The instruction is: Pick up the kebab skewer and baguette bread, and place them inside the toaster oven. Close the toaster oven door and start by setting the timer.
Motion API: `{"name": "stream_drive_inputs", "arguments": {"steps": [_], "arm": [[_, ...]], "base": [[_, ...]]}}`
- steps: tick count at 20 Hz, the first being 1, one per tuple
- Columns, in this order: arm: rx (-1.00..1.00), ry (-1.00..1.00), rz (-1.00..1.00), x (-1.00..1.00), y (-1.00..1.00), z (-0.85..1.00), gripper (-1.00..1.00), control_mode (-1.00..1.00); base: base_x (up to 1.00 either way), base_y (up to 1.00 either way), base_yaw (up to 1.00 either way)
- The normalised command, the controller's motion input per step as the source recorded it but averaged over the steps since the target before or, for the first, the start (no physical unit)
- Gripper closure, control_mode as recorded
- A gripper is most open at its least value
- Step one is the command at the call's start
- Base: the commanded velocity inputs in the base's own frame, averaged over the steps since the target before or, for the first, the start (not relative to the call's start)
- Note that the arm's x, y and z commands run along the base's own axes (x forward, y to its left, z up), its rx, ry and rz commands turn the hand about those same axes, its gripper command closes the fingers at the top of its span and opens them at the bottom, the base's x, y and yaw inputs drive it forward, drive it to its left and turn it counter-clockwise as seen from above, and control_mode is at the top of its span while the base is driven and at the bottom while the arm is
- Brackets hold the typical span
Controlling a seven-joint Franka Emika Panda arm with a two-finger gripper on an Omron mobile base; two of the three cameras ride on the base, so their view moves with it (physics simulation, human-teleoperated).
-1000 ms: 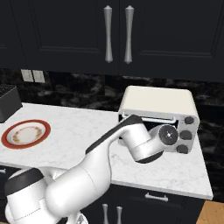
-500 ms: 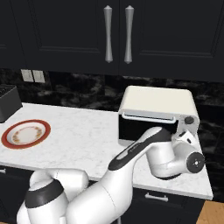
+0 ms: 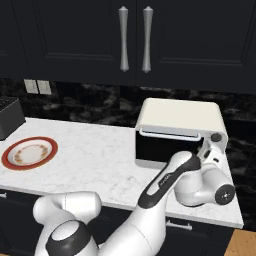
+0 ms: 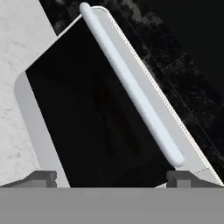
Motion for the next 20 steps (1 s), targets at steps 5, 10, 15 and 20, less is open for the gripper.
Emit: {"name": "stream_drive_inputs", "arguments": {"steps": [5, 10, 15, 20], "arm": [[-0.24, -0.04, 0.02, 0.07, -0.19, -0.05, -1.00, -1.00], [-0.16, -0.01, 0.00, 0.16, -0.17, -0.06, -1.00, -1.00], [-0.03, 0.00, 0.00, 0.39, 0.00, -0.16, -1.00, -1.00], [0.00, 0.00, 0.00, 0.25, -0.17, -0.22, -1.00, -1.00]], "base": [[0.00, 0.00, 0.00], [0.00, 0.00, 0.00], [0.00, 0.00, 0.00], [0.00, 0.00, 0.00]]}}
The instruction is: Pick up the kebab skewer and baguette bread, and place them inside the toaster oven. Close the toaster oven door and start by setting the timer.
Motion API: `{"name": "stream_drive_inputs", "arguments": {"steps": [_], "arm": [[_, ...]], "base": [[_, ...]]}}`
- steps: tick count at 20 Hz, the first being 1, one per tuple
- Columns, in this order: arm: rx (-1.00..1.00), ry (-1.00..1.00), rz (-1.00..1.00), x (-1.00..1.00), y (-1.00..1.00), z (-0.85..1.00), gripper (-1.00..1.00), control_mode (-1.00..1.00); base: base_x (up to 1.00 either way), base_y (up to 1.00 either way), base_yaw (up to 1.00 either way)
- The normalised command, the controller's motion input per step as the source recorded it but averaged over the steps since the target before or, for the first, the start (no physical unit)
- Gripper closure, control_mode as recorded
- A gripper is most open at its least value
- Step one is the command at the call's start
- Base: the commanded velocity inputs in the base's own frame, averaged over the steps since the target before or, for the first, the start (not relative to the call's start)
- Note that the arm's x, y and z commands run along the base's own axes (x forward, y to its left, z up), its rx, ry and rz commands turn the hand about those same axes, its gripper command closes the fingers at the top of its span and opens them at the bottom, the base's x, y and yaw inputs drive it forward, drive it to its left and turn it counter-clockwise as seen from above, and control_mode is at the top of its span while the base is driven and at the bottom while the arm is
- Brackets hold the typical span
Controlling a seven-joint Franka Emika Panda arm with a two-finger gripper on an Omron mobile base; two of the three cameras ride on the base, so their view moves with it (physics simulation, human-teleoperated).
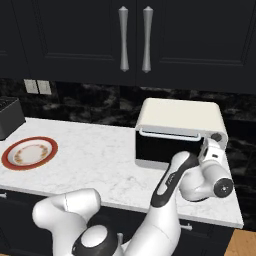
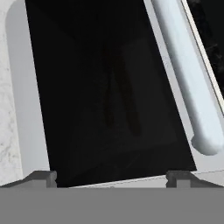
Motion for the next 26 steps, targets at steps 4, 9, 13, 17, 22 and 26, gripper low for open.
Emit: {"name": "stream_drive_inputs", "arguments": {"steps": [4, 9, 13, 17, 22, 26], "arm": [[0.00, 0.00, 0.00, 0.21, -0.30, -0.17, -1.00, -1.00], [0.00, -0.01, 0.00, 0.22, -0.35, -0.03, -1.00, -1.00], [0.00, -0.02, 0.00, 0.19, -0.26, -0.02, -1.00, -1.00], [0.00, -0.05, 0.00, 0.12, -0.08, -0.08, -1.00, -1.00], [0.00, -0.06, 0.00, 0.07, 0.00, -0.10, -1.00, -1.00], [0.00, -0.06, 0.00, 0.05, 0.00, -0.06, -1.00, -1.00]], "base": [[0.00, 0.00, 0.00], [0.00, 0.00, 0.00], [0.00, 0.00, 0.00], [0.00, 0.00, 0.00], [0.00, 0.00, 0.00], [0.00, 0.00, 0.00]]}}
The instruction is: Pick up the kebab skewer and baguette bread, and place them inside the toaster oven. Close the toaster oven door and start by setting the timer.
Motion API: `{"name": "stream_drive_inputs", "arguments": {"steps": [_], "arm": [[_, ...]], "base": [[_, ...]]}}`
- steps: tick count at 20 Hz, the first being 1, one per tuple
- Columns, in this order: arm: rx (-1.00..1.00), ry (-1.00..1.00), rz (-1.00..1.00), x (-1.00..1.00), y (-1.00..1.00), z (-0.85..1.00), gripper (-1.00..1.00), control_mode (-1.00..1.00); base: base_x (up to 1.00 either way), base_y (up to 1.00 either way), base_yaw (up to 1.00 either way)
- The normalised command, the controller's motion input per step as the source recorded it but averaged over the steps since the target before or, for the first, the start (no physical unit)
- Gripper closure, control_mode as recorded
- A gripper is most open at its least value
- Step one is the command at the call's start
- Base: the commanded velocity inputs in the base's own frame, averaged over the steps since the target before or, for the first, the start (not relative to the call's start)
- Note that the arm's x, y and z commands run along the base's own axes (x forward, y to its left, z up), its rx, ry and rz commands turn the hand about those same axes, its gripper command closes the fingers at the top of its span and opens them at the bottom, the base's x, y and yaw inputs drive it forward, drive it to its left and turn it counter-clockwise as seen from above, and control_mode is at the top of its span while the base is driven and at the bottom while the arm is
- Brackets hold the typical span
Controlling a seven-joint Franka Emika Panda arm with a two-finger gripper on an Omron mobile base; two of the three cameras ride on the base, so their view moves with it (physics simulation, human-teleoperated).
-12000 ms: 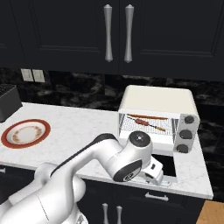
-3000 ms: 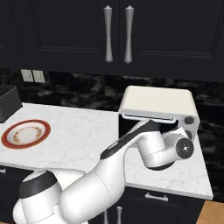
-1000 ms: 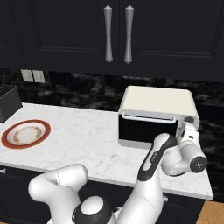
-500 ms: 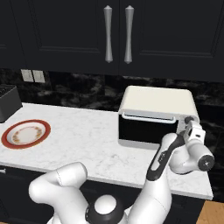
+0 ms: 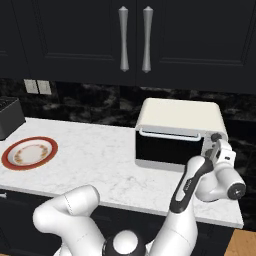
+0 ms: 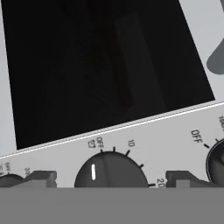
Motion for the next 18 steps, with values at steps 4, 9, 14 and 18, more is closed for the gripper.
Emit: {"name": "stream_drive_inputs", "arguments": {"steps": [4, 9, 14, 18], "arm": [[0.00, -0.05, 0.00, 0.00, 0.00, -0.01, -1.00, -1.00], [-0.01, -0.03, 0.00, 0.00, 0.00, -0.03, -1.00, -1.00], [-0.02, -0.03, 0.00, 0.00, 0.00, -0.03, -1.00, -1.00], [-0.02, -0.03, 0.00, 0.00, 0.00, -0.01, -1.00, -1.00]], "base": [[0.00, 0.00, 0.00], [0.00, 0.00, 0.00], [0.00, 0.00, 0.00], [0.00, 0.00, 0.00]]}}
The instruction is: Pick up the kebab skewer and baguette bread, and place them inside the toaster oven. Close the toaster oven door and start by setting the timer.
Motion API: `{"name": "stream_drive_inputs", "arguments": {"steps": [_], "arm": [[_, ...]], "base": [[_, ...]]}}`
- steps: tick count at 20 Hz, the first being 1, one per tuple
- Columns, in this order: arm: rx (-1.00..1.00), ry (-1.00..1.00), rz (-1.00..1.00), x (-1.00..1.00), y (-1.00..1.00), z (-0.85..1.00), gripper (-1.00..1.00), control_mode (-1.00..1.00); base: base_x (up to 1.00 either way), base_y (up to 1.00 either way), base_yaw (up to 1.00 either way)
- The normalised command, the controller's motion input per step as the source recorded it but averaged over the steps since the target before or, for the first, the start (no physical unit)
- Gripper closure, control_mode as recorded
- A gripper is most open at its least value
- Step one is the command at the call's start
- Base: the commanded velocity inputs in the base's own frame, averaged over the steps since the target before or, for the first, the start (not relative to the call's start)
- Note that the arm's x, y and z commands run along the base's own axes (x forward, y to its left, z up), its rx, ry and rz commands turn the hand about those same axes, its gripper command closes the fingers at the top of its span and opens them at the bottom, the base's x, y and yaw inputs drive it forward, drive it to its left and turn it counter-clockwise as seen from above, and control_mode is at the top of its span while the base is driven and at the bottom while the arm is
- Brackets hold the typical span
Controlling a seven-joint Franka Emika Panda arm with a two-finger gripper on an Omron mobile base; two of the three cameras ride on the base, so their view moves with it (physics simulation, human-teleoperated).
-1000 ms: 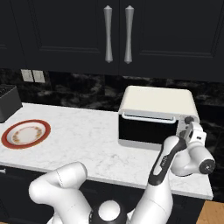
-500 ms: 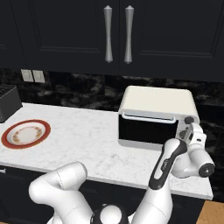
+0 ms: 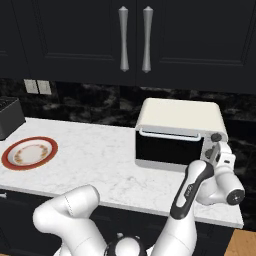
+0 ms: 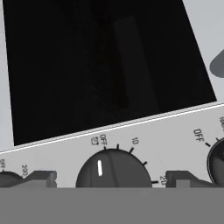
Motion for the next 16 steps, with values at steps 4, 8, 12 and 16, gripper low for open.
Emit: {"name": "stream_drive_inputs", "arguments": {"steps": [4, 8, 12, 16], "arm": [[-0.03, -0.04, 0.00, 0.00, 0.02, -0.01, -1.00, -1.00], [-0.03, -0.04, 0.00, 0.00, 0.06, -0.02, -1.00, -1.00], [-0.03, -0.04, 0.00, 0.00, 0.08, 0.00, -1.00, -1.00], [-0.01, -0.03, 0.00, 0.00, 0.10, -0.01, -1.00, -1.00]], "base": [[0.00, 0.00, 0.00], [0.00, 0.00, 0.00], [0.00, 0.00, 0.00], [0.00, 0.00, 0.00]]}}
